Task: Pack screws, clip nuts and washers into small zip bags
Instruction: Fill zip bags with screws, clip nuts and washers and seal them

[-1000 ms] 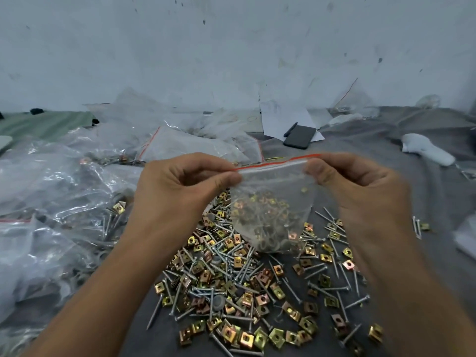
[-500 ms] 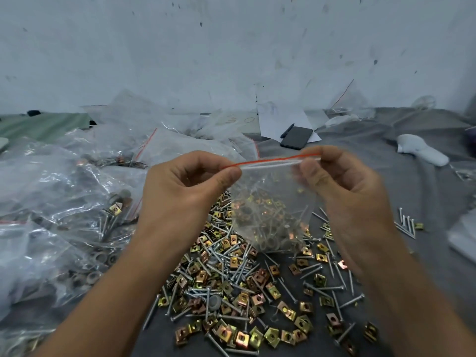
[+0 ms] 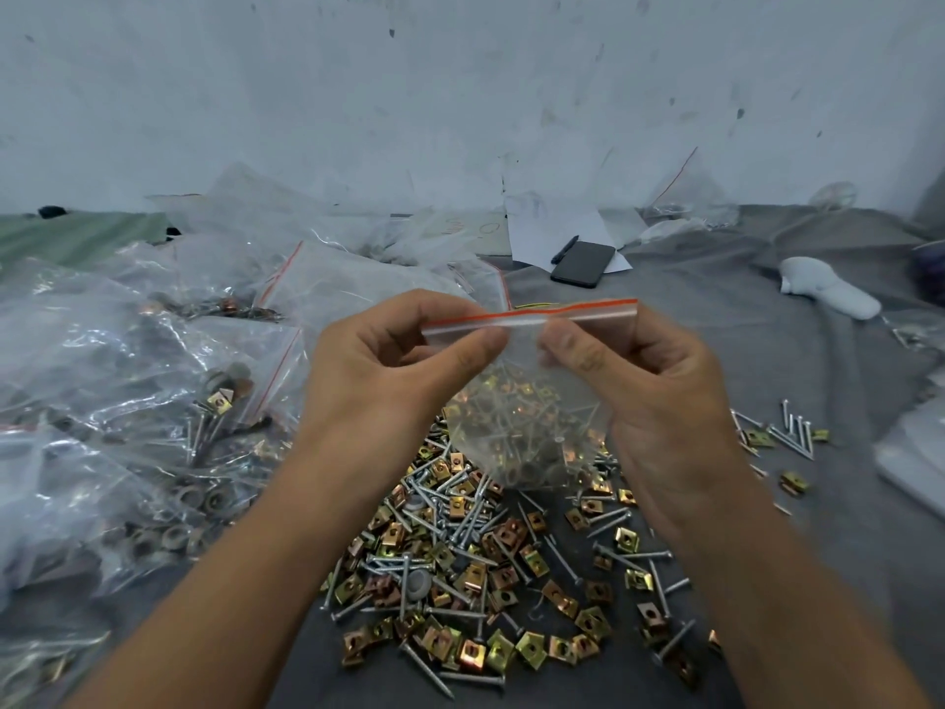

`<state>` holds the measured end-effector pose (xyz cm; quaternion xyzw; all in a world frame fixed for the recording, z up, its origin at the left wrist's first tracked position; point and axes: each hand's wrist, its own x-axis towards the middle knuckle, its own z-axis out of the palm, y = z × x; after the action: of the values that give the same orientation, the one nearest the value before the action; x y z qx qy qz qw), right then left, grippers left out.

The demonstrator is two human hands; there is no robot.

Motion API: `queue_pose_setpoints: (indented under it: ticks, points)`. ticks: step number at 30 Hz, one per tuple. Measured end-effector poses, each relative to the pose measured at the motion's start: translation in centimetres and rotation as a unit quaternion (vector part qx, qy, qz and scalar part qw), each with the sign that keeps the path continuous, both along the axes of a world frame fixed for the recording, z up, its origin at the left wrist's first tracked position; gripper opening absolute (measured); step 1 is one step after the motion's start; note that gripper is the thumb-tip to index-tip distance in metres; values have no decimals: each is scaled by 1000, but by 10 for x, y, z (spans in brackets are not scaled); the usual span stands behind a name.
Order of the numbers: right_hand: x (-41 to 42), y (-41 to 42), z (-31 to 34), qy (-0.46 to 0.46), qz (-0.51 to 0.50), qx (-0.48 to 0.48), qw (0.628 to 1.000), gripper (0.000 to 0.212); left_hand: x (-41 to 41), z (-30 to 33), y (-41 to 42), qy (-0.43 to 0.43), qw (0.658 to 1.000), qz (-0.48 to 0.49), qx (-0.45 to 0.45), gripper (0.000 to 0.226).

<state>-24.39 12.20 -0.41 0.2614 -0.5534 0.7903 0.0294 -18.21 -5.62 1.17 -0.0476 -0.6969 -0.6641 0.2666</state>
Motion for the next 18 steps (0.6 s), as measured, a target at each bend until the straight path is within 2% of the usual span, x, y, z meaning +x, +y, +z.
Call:
queue_pose_setpoints:
  ticks: [18]
  points:
    - [3, -3, 0, 5, 20, -38, 999, 12, -3, -1, -1, 1, 999, -22, 26, 13]
